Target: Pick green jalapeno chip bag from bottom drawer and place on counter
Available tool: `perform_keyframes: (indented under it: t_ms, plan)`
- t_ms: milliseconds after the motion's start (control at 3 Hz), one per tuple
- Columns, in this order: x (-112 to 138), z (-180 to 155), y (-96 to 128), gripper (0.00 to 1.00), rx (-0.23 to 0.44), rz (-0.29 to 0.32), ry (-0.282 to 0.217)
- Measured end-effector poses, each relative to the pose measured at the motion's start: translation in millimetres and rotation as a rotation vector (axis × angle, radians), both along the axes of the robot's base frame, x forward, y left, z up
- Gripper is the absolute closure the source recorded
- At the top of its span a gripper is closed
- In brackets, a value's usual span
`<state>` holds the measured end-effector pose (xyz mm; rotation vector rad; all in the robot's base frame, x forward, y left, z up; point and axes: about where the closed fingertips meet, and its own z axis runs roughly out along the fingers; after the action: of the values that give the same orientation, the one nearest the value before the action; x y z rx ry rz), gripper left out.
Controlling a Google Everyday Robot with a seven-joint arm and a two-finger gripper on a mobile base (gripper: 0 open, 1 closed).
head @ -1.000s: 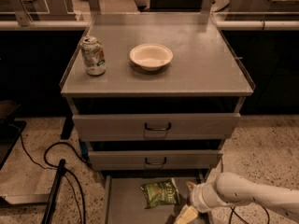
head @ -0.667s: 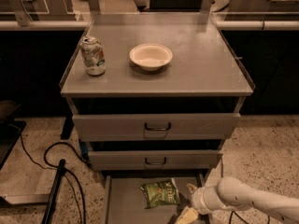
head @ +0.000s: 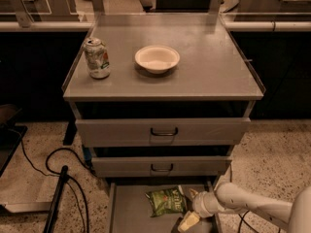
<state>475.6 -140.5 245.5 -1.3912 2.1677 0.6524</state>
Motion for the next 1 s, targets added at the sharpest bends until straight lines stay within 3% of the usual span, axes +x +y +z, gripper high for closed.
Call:
perform_keyframes:
  t_ms: [1000]
  plan:
    - [33, -64, 22, 0.0, 0.008, 0.046, -0.045]
